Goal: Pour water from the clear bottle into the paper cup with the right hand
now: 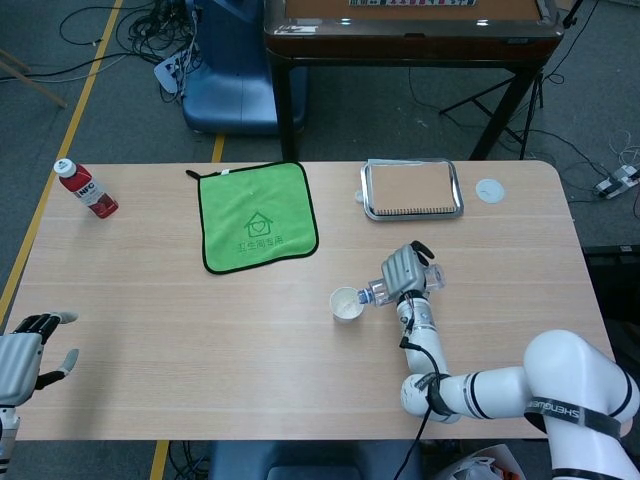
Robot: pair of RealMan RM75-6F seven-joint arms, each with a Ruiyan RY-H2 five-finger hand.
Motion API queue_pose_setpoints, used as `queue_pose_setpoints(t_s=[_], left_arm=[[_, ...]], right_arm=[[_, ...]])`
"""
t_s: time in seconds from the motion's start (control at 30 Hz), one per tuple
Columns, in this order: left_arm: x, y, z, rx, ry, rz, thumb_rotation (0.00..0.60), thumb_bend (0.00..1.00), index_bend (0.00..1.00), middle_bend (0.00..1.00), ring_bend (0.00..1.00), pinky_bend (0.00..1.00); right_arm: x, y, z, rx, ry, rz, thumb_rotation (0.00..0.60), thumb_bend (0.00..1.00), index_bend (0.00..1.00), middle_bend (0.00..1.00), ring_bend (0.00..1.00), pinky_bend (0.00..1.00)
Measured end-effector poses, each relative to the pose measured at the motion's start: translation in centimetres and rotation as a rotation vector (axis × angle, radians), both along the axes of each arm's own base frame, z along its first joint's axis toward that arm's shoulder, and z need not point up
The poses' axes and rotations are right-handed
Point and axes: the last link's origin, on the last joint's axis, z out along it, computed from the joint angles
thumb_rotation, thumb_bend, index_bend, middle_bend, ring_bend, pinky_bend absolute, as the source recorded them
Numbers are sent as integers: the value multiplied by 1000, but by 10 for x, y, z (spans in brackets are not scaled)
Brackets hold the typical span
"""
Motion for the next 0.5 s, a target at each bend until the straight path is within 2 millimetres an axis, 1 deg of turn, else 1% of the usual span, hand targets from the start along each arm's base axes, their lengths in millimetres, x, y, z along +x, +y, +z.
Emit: queue_pose_setpoints(t_s=[0.5], left_arm=[[0,0,1,2,0,-1,600,285,330,343,306,667]], right_arm=[[1,1,-1,-4,-2,0,600,95,630,573,501,489]])
